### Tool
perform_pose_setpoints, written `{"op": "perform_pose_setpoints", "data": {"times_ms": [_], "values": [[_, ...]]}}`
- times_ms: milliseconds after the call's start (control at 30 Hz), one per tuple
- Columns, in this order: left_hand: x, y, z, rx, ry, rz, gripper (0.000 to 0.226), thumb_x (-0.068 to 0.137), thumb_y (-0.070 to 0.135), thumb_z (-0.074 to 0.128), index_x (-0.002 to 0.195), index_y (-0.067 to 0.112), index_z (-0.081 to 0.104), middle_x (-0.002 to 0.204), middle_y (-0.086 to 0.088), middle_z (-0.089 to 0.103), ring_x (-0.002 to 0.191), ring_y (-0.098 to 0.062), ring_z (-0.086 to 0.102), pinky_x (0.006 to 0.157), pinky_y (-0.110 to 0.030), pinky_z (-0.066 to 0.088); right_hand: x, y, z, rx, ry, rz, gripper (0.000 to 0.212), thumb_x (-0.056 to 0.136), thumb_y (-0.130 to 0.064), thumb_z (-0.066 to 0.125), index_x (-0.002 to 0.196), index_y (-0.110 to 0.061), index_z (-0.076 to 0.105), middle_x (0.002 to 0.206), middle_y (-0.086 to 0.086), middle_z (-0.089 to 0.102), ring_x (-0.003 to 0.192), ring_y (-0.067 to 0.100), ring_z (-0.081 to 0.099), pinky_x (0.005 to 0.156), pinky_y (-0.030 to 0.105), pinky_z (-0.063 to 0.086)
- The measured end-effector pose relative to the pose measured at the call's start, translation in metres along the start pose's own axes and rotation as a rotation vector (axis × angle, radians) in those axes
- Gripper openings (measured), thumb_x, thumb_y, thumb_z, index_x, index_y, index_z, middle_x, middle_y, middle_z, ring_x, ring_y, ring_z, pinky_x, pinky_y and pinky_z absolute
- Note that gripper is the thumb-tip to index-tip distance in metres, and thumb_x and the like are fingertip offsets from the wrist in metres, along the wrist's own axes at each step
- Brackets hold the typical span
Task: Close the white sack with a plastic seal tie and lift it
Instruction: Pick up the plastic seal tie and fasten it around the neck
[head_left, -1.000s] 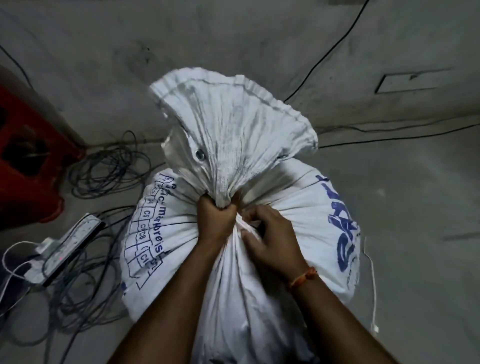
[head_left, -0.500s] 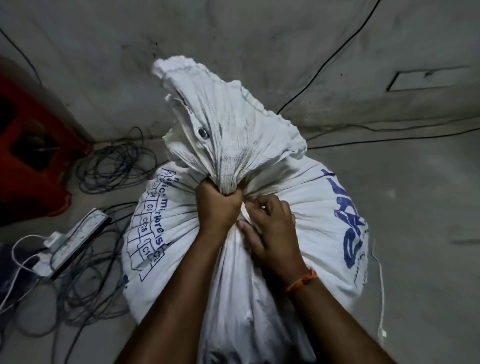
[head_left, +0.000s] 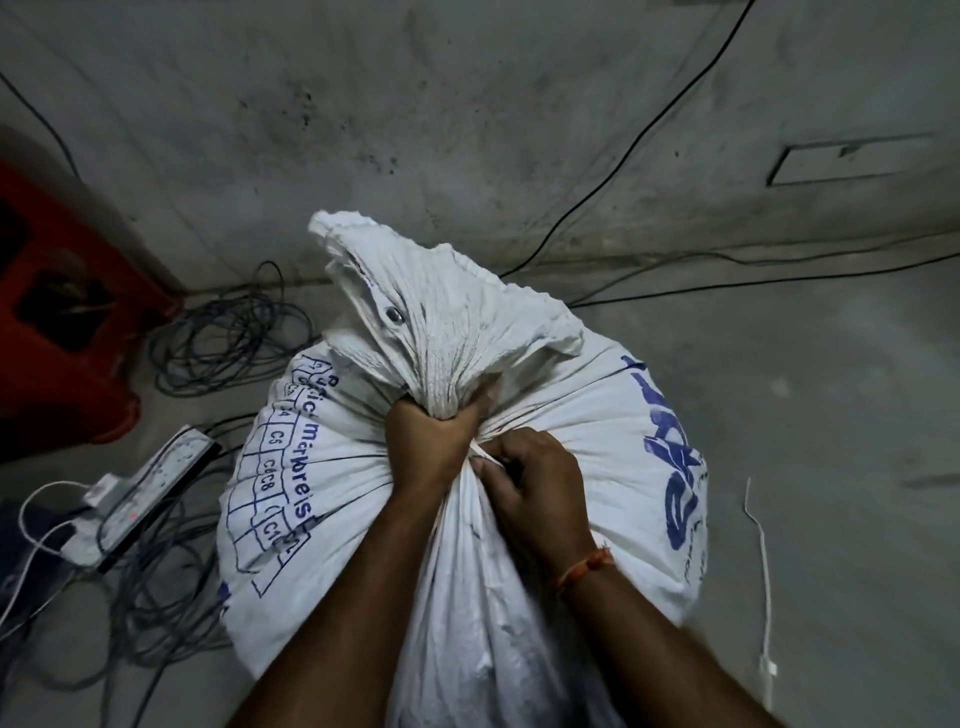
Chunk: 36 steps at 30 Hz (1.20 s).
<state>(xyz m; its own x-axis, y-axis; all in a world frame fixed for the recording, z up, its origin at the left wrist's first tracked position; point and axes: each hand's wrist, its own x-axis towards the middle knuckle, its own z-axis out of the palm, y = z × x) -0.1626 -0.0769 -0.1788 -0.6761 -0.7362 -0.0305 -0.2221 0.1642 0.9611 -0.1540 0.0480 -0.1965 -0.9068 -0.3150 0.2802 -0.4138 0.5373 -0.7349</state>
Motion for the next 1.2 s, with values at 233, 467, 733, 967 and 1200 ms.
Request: {"op": "perform_pose_setpoints", "data": {"times_ms": [233,467,733,967,1200], "values": [[-0.004,-0.002,-0.002,0.063,0.096,-0.006,0.042,0.064,0.034,0.084,0.09,0.002,0.076,0.091,-0.01,0.08,0.093,-0.021,0.077,0.079,-0.038,0.061,-0.006,-0.004,0.013,-0.016,0.072,0.065,0.009,0.079,-0.026,0.074,0.074,-0.02,0.069,0.07,-0.005,0.062,0.073,0.02,0.058,0.065,0.033,0.043],[-0.007,-0.011,0.003,0.197,0.083,-0.021,0.053,0.068,0.048,0.074,0.093,0.001,0.075,0.092,-0.019,0.078,0.093,-0.033,0.075,0.073,-0.04,0.058,-0.007,0.001,0.02,-0.105,0.035,0.094,0.005,0.072,-0.022,0.073,0.077,-0.022,0.072,0.073,-0.004,0.064,0.076,0.021,0.059,0.066,0.025,0.034],[-0.016,-0.005,-0.012,0.393,-0.025,0.071,0.08,0.069,0.05,0.085,0.119,-0.003,0.052,0.116,-0.027,0.066,0.114,-0.045,0.06,0.094,-0.047,0.052,-0.008,-0.003,0.011,-0.067,0.032,0.113,0.005,0.074,-0.024,0.073,0.077,-0.021,0.072,0.074,-0.001,0.065,0.077,0.024,0.06,0.069,0.028,0.036],[-0.05,0.014,-0.055,0.1,-0.13,0.125,0.089,0.059,0.045,0.083,0.131,0.016,0.039,0.132,-0.006,0.055,0.119,-0.016,0.058,0.108,-0.035,0.048,-0.012,-0.028,-0.025,0.249,0.116,0.159,0.033,0.073,-0.032,0.065,0.101,-0.016,0.07,0.098,0.001,0.073,0.093,0.018,0.068,0.083,0.034,0.054],[-0.099,0.06,-0.07,0.114,-0.127,0.399,0.046,0.075,0.021,0.079,0.115,0.023,0.056,0.12,0.002,0.055,0.108,-0.007,0.058,0.095,-0.022,0.048,-0.025,-0.062,-0.085,0.49,0.168,0.187,0.028,0.083,-0.032,0.062,0.11,-0.028,0.067,0.108,-0.013,0.071,0.103,-0.001,0.063,0.077,0.012,0.049]]}}
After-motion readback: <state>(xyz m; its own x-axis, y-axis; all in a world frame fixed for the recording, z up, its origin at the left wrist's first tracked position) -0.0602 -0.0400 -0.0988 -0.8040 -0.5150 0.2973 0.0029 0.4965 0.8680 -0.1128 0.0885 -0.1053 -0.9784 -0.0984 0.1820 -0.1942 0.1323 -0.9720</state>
